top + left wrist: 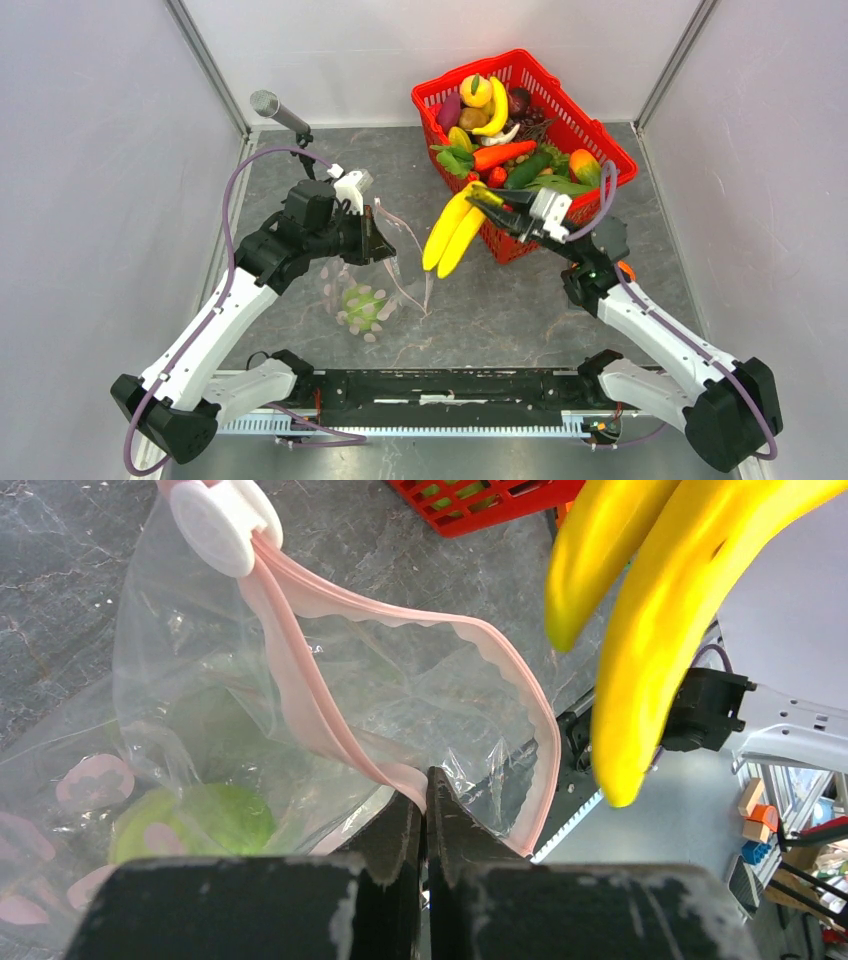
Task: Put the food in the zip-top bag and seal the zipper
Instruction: Place the fake fruit in the zipper food storage bag.
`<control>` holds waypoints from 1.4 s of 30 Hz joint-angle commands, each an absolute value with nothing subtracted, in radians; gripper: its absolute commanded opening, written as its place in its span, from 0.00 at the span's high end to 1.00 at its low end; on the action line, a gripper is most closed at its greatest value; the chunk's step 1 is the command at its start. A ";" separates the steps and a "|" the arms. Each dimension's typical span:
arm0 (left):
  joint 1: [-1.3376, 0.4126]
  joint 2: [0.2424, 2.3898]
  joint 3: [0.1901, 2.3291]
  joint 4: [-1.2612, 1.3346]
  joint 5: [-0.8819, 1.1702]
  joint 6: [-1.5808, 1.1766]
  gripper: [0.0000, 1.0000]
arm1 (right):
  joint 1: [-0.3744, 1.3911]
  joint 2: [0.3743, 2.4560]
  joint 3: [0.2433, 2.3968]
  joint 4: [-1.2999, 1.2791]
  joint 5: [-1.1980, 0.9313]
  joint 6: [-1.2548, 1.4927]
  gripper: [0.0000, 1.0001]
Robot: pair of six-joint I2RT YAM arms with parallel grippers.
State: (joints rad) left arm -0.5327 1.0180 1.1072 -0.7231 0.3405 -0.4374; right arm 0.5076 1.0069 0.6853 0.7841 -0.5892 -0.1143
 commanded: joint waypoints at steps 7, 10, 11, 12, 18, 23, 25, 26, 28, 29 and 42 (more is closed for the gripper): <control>-0.537 1.015 1.103 -0.686 0.348 -0.455 0.98 | 0.624 0.993 0.603 1.187 -0.813 -0.289 1.00; -0.537 1.023 1.106 -0.687 0.351 -0.457 0.98 | 0.674 1.013 0.599 1.247 -0.892 -0.363 1.00; -0.537 1.025 1.109 -0.686 0.355 -0.457 0.98 | 0.690 1.025 0.596 1.279 -0.905 -0.373 1.00; -0.537 1.029 1.110 -0.685 0.358 -0.456 0.98 | 0.702 1.037 0.596 1.319 -0.907 -0.365 1.00; -0.538 1.037 1.117 -0.679 0.373 -0.460 0.98 | 0.749 1.151 0.603 1.536 -0.944 -0.299 1.00; -0.538 1.031 1.115 -0.680 0.388 -0.451 0.98 | 0.754 1.259 0.620 1.681 -0.951 -0.250 1.00; -0.539 1.024 1.114 -0.680 0.403 -0.452 0.98 | 0.754 1.280 0.624 1.643 -0.939 -0.315 1.00; -0.538 1.019 1.113 -0.681 0.407 -0.453 0.98 | 0.755 1.285 0.628 1.588 -0.932 -0.367 1.00; -0.538 1.012 1.115 -0.689 0.410 -0.450 0.98 | 0.754 1.292 0.632 1.513 -0.903 -0.452 1.00; -0.538 1.010 1.120 -0.702 0.402 -0.443 0.98 | 0.754 1.292 0.632 1.481 -0.877 -0.500 1.00; -0.540 1.008 1.150 -0.758 0.430 -0.412 0.98 | 0.764 1.256 0.653 1.115 -0.722 -0.862 1.00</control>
